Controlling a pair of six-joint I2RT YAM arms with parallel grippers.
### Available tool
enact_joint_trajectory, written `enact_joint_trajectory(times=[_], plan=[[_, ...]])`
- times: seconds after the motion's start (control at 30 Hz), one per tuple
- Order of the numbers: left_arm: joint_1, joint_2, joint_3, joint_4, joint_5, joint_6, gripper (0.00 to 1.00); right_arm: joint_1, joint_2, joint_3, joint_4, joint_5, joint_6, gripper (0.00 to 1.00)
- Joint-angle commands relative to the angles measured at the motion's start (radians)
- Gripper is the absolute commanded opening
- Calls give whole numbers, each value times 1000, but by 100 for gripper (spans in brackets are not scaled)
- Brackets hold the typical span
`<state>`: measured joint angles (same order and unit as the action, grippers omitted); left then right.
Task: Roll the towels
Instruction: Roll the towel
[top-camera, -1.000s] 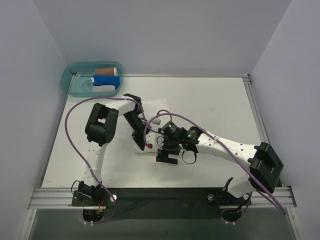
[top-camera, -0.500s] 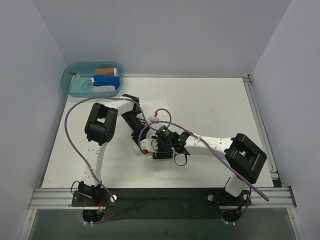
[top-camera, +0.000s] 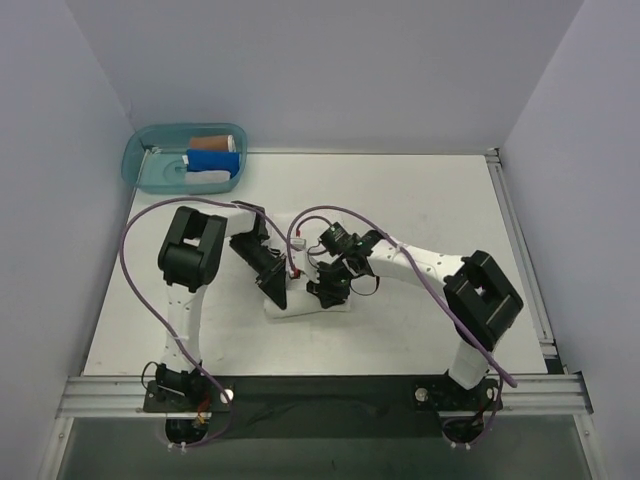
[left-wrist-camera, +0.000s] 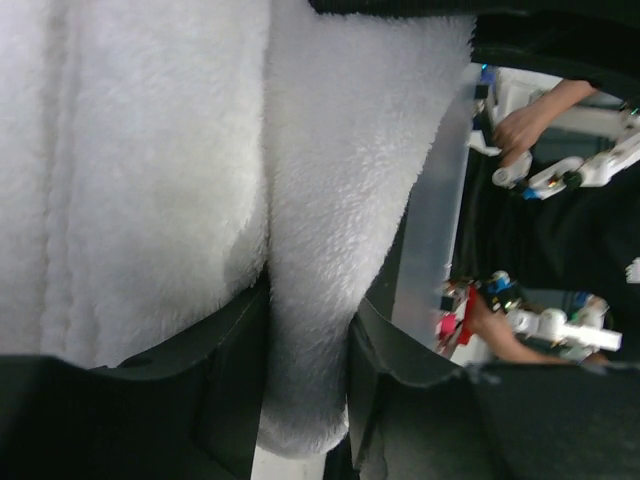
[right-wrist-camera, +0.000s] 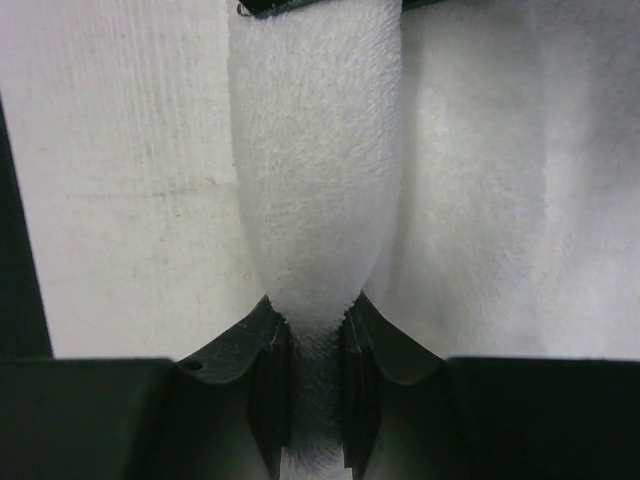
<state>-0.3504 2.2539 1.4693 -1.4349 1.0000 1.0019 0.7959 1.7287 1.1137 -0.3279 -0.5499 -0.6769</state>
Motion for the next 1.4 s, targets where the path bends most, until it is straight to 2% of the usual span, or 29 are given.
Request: enact_joint_trajectory(times=[0.0, 0.23, 0.47, 0.6, 0.73, 0.8, 0.97, 1.03, 1.17, 1.37], plan=[[71, -33, -67, 167, -89, -64, 45, -49, 89, 73, -360, -156, 5, 0], [178, -85, -81, 232, -8, -172, 52, -104, 238, 219, -514, -272, -24, 0], [289, -288, -118, 275, 86, -232, 58, -170, 397, 397, -672, -413, -46, 0], [381, -424, -162, 347, 66, -262, 61, -187, 520, 517, -767, -495, -58, 0], [389, -618, -262, 485, -44, -253, 66, -193, 640, 631, -845, -532, -56, 0], [360, -743, -346, 603, -131, -258, 67, -192, 705, 678, -888, -544, -70, 0], [150, -950, -510, 757, -332, -177, 71, -185, 788, 736, -896, -541, -93, 0], [67, -985, -593, 859, -409, -145, 71, -182, 804, 733, -898, -542, -98, 0], [-18, -1024, -682, 1025, -455, -65, 73, -182, 802, 726, -893, -547, -102, 0], [-140, -1007, -727, 1058, -419, 46, 73, -184, 810, 735, -893, -539, -89, 0]])
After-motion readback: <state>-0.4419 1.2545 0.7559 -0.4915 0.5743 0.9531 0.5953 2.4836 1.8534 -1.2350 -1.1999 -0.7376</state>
